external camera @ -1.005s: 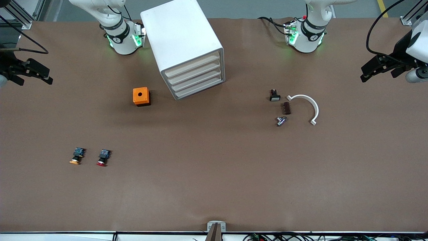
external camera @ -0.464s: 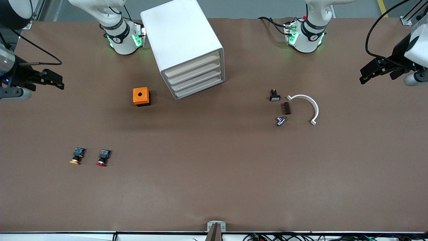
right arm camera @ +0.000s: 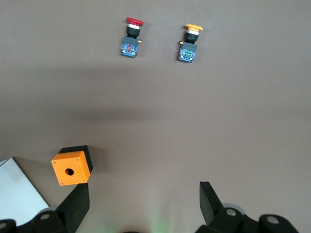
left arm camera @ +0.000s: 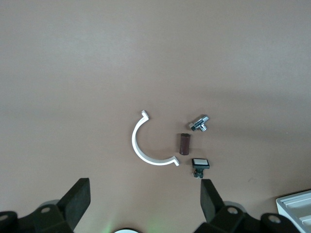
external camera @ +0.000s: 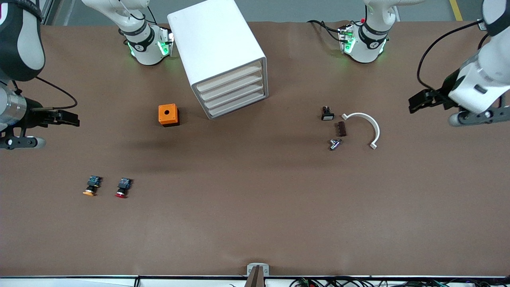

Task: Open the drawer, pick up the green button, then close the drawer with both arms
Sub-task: 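Reach the left gripper toward the white cabinet's drawer front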

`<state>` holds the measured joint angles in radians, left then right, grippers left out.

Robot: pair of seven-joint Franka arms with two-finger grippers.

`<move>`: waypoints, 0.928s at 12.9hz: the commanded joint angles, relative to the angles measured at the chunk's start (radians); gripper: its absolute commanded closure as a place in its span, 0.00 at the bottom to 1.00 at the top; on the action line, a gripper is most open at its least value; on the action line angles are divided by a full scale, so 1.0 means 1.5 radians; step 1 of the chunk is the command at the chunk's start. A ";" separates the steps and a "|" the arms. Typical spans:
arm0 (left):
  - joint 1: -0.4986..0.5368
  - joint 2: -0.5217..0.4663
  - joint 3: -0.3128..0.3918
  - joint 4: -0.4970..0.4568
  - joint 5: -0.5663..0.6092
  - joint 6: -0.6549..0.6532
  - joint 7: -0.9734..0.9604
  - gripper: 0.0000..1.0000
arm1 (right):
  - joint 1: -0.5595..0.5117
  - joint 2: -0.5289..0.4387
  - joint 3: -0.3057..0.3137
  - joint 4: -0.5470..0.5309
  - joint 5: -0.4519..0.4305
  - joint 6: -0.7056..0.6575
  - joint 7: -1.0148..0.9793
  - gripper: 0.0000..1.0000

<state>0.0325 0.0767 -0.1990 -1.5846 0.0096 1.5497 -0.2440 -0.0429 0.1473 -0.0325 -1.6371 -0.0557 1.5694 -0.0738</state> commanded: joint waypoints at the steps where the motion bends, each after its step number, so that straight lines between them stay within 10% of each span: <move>1: 0.000 0.045 -0.028 0.015 0.002 0.026 -0.036 0.00 | 0.003 0.001 0.010 0.019 0.018 -0.020 0.104 0.00; 8: -0.040 0.174 -0.091 0.014 -0.006 0.158 -0.281 0.00 | 0.108 -0.003 0.011 0.017 0.110 0.011 0.519 0.00; 12: -0.111 0.276 -0.092 0.019 -0.008 0.233 -0.511 0.00 | 0.113 -0.003 0.011 0.015 0.113 0.009 0.523 0.00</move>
<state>-0.0989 0.4192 -0.3361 -1.5838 0.0077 1.8662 -0.8839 0.1296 0.1488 -0.0107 -1.6165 0.0952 1.5858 0.6959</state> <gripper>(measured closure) 0.000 0.000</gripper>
